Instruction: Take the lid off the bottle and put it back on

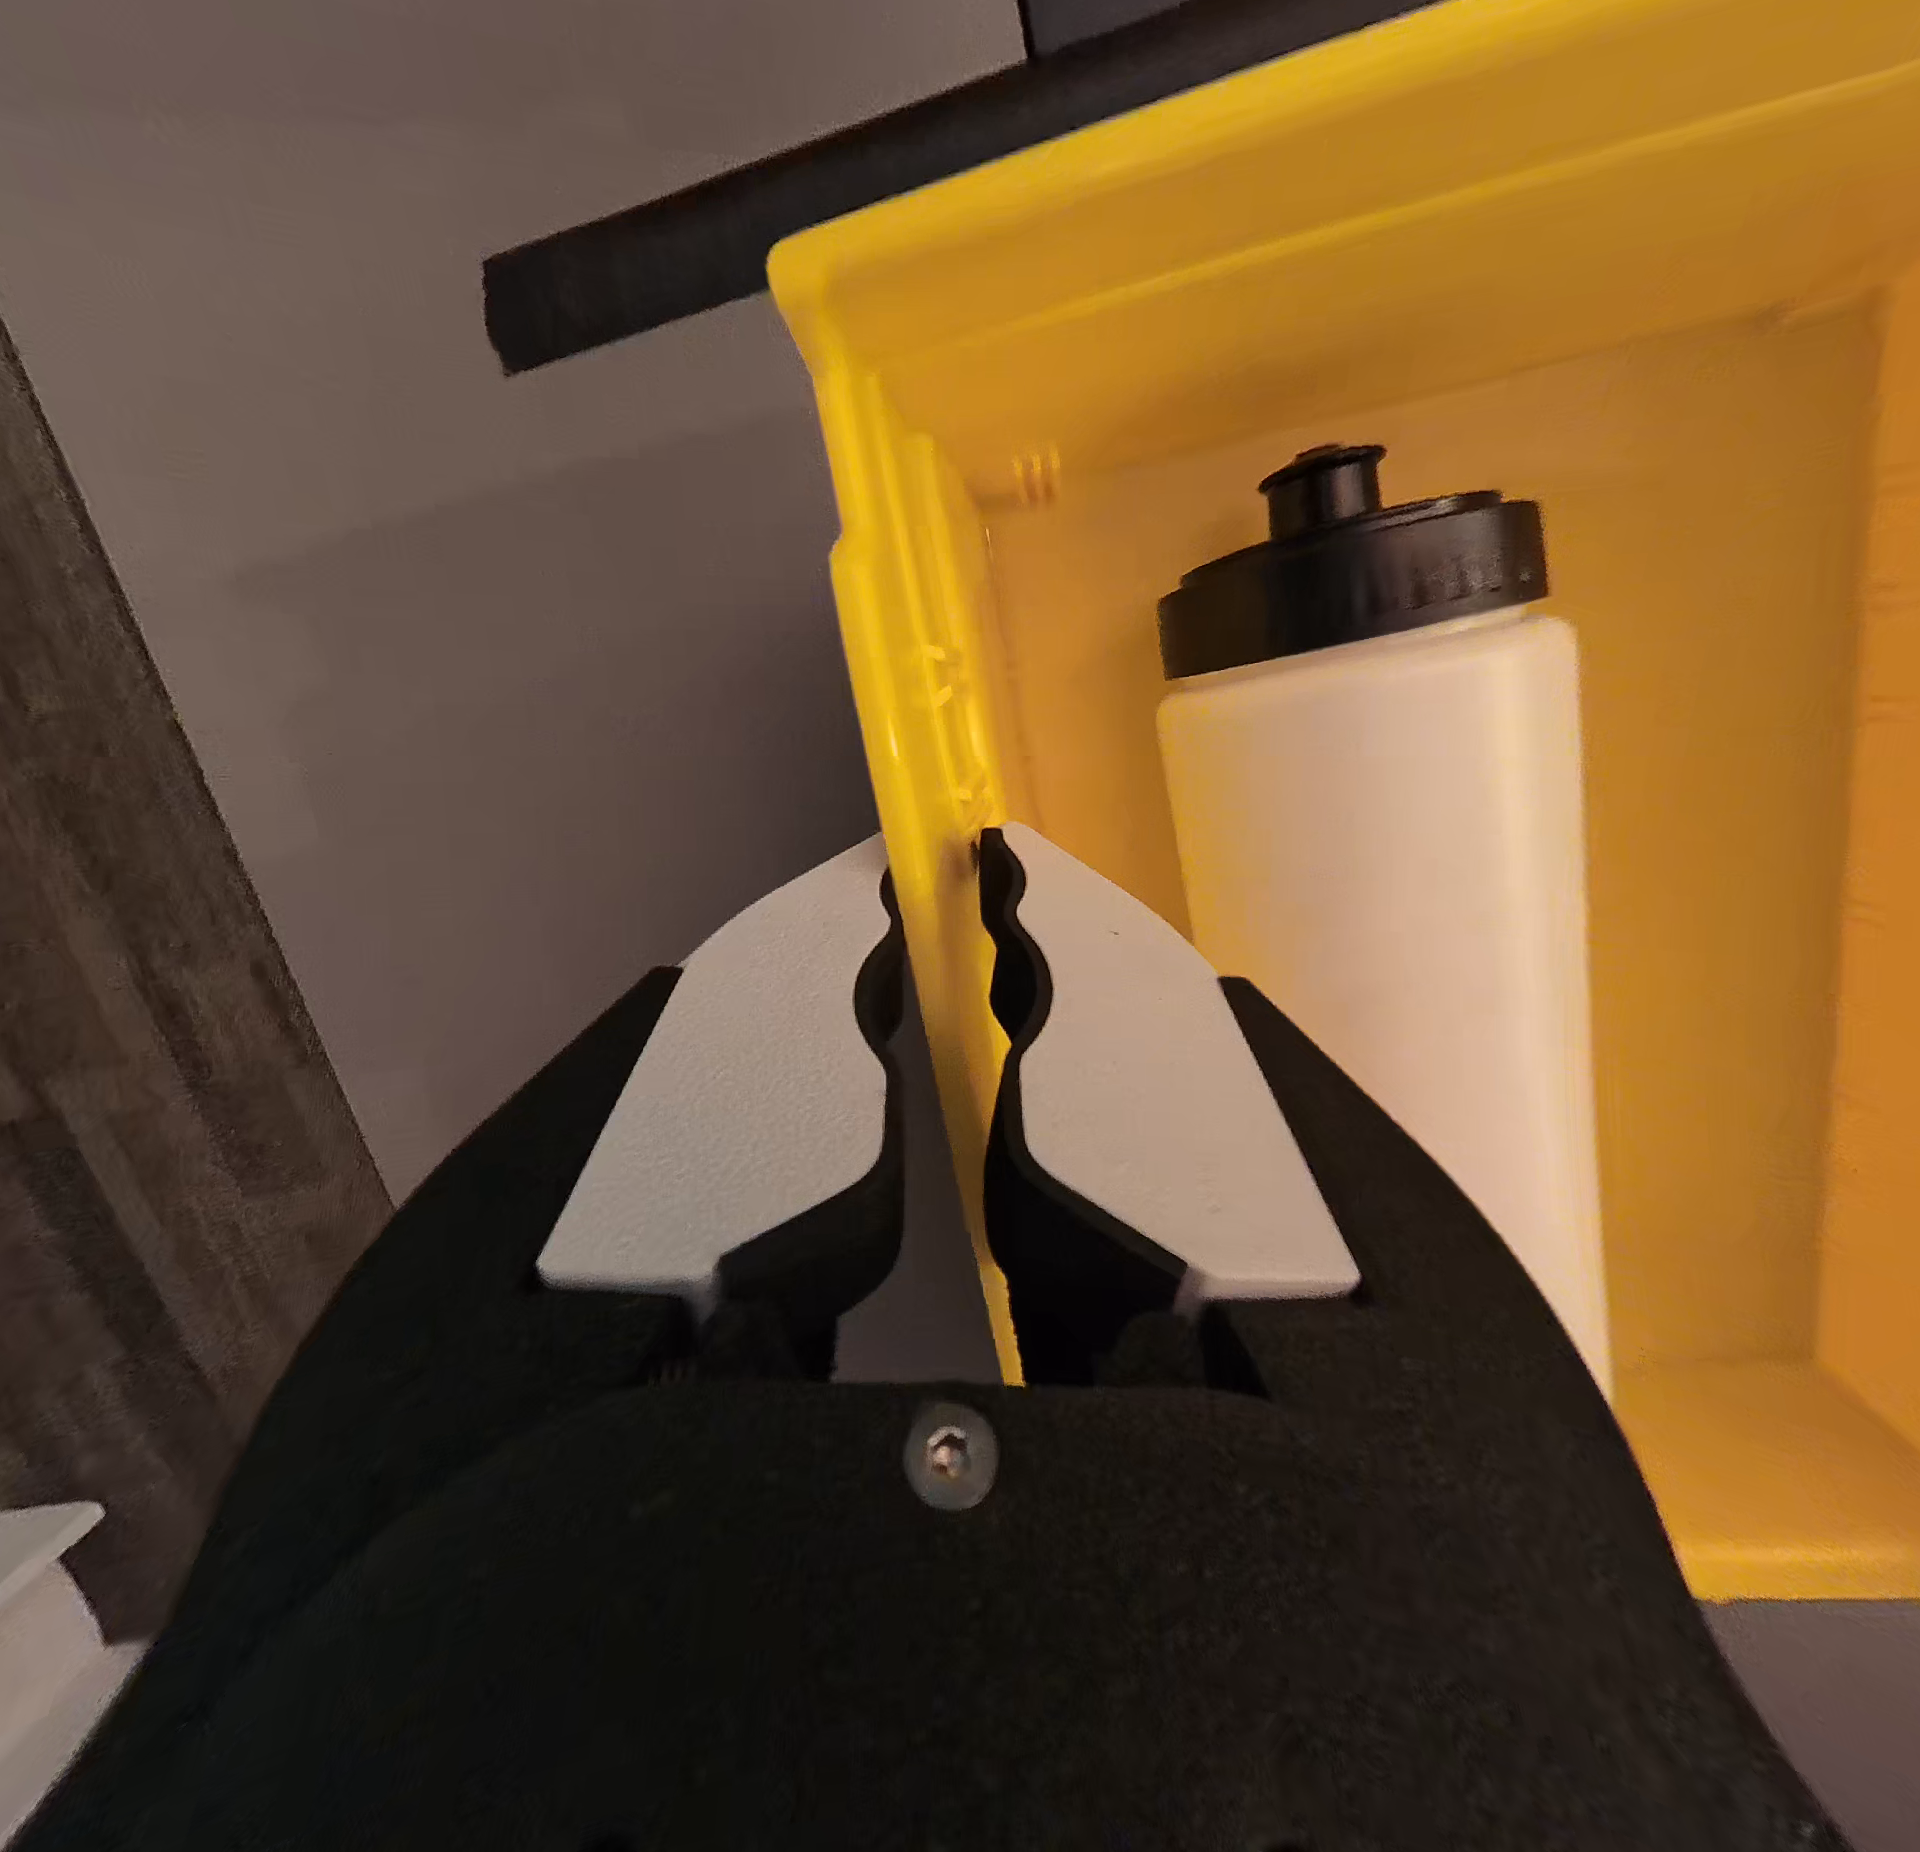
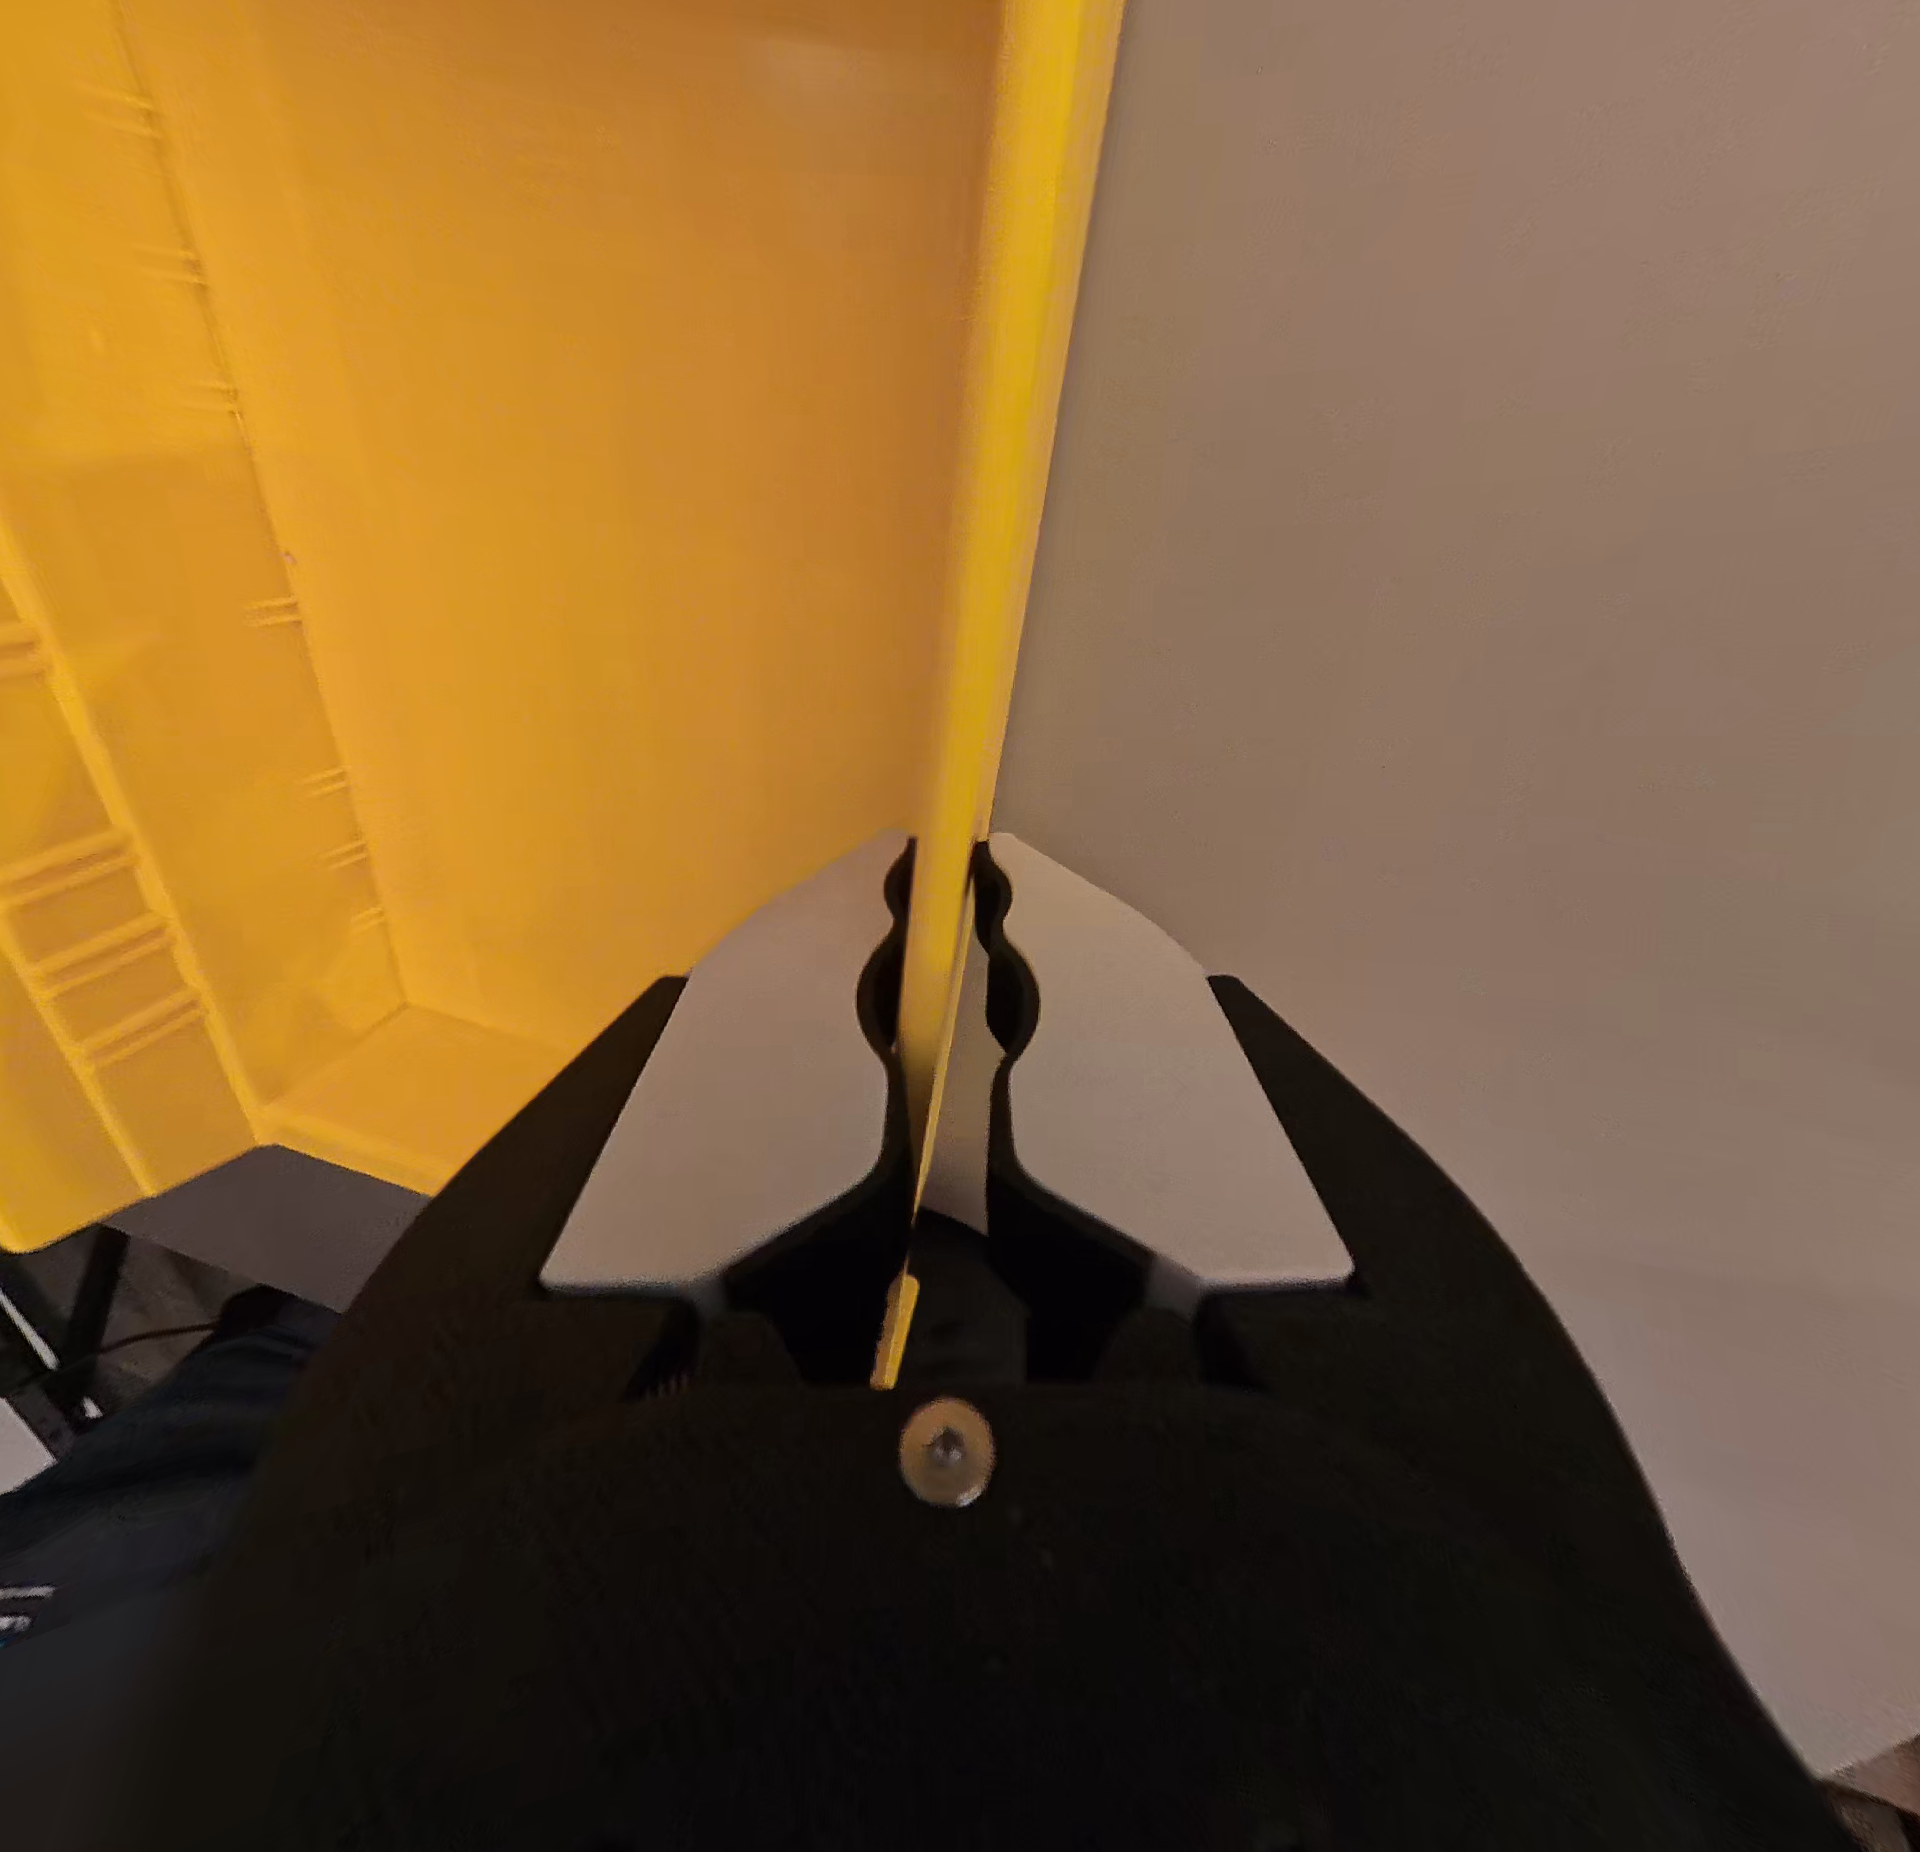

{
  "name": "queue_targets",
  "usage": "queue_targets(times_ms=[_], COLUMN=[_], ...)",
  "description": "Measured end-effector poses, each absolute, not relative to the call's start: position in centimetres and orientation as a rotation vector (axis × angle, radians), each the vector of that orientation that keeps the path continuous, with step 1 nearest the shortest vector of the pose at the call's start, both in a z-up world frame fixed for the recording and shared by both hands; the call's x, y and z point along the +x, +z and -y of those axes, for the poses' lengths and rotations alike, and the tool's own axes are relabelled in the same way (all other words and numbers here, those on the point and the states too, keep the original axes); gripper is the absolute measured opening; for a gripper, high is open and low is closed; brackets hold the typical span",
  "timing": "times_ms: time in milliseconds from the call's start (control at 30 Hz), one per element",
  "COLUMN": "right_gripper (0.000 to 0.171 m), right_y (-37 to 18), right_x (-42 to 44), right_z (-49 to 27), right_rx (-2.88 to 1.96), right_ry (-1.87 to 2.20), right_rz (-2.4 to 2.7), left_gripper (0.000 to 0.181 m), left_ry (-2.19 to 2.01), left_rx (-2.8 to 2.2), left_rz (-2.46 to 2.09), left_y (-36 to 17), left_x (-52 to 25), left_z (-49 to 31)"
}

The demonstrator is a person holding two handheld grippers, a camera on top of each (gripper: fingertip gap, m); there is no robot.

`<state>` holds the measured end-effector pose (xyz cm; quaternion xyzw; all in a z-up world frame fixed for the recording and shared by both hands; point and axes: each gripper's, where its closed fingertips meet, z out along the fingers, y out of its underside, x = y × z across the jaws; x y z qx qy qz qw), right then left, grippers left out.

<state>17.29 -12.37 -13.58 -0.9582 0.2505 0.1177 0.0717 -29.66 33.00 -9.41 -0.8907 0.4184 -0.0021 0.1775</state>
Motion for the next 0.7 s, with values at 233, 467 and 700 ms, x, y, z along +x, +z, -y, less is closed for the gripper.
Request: queue_targets(times_ms=[233,467,700], right_gripper=[0.028,0.030,0.030], right_y=[-10.5,1.9,8.3], right_x=[17.4,18.3,15.3], right_z=[11.6,7.8,7.4], right_rx=[-2.753,-2.172,-1.903], right_ry=[0.366,0.239,0.217], right_rz=[-0.608,-0.405,-0.246], left_gripper=[0.062,0.075,0.085], left_ry=[-0.271,-0.356,0.106], left_rx=[-2.341,-2.485,-2.649], left_rz=[-1.066,-1.259,-1.292], left_y=[-3.2,-6.3,-12.1], left_x=[-29.0,-26.7,-28.4], left_z=[-31.9,-25.1,-25.2])
